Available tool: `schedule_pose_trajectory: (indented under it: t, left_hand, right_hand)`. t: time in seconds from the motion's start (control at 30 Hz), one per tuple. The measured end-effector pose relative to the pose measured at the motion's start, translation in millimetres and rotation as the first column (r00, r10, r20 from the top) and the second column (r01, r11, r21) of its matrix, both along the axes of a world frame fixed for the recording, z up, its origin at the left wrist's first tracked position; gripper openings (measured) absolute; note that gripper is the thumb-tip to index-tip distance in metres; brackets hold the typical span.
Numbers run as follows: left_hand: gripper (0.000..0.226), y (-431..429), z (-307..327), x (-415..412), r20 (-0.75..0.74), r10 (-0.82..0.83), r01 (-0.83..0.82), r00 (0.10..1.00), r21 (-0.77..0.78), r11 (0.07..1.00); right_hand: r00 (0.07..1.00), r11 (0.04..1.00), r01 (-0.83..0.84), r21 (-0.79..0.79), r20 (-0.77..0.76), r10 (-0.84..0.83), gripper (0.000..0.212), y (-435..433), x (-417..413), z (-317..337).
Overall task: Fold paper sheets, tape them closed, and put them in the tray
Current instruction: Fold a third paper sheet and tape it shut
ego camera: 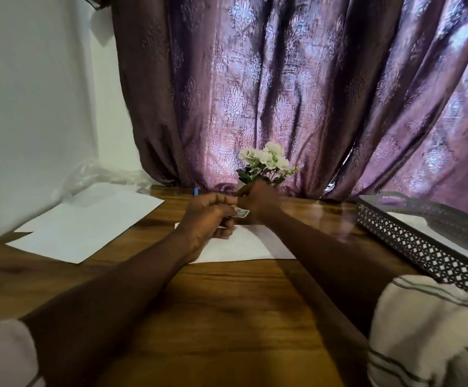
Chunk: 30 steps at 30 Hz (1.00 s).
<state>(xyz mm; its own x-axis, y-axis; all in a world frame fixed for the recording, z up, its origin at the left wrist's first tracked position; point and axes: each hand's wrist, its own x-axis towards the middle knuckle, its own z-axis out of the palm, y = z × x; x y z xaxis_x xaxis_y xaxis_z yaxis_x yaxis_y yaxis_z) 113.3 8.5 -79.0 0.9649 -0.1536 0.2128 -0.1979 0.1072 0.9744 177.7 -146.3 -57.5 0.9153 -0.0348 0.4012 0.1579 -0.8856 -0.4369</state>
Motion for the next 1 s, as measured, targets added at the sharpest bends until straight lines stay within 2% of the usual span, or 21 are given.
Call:
schedule_pose_trajectory:
  t: [0.07,0.13,0.2,0.27,0.33,0.4,0.5,0.6,0.77,0.83,0.9,0.97,1.0]
  left_hand:
    - [0.011,-1,1,-2,0.007,-0.021,0.021,1.0,-0.01,1.0]
    - [0.012,-1,0,-3,0.012,-0.033,0.033,0.999,-0.021,0.999]
    - [0.013,-1,-1,-2,0.041,-0.04,0.04,0.998,-0.006,0.999]
    - [0.016,-1,-1,-3,0.087,-0.04,0.038,0.995,0.026,0.999]
    - [0.019,-2,-2,-5,0.131,-0.041,0.033,0.99,0.059,0.998]
    - [0.018,-5,-1,-8,0.161,-0.035,0.023,0.986,0.074,0.997]
    - [0.014,-9,-1,-10,0.202,-0.033,0.019,0.979,0.072,0.997]
    - [0.014,-12,1,-15,0.24,-0.053,0.033,0.969,0.085,0.996]
    - [0.018,-16,-2,-17,0.299,-0.098,0.049,0.949,0.168,0.985]
    - [0.018,-17,-6,-14,0.377,-0.117,0.011,0.919,0.27,0.963]
    - [0.016,-17,-10,-11,0.486,-0.146,-0.09,0.862,0.429,0.899]
    - [0.018,-16,-11,-12,0.534,-0.203,-0.171,0.821,0.569,0.805]
    - [0.02,-15,-12,-12,0.539,-0.238,-0.197,0.808,0.627,0.753]
  right_hand:
    - [1.0,0.996,-0.024,-0.081,0.006,0.025,0.019,2,-1,-10]
    - [0.997,0.997,-0.034,-0.064,0.066,0.038,0.028,-2,-3,-19]
    - [0.983,0.994,-0.027,0.104,0.185,0.007,0.032,-8,-13,-17]
    - [0.97,0.949,-0.067,0.308,0.242,-0.01,0.039,-16,-30,-11]
    - [0.977,0.849,-0.178,0.498,0.189,0.094,0.043,-28,-56,-4]
    - [0.962,0.737,-0.264,0.622,0.115,0.247,0.036,-40,-82,-1]
    - [0.949,0.683,-0.276,0.676,0.08,0.305,0.019,-45,-109,-11]
    - [0.943,0.602,-0.284,0.746,0.105,0.316,0.026,-44,-118,-21]
    - [0.942,0.546,-0.29,0.786,0.133,0.31,0.022,-47,-112,-26]
    - [0.94,0.494,-0.286,0.821,0.139,0.312,0.021,-49,-112,-26]
    - [0.947,0.477,-0.288,0.83,0.173,0.27,0.018,-57,-111,-22]
    - [0.963,0.533,-0.265,0.803,0.195,0.184,0.015,-75,-108,-13]
    - [0.97,0.599,-0.243,0.763,0.203,0.135,0.018,-85,-107,-10]
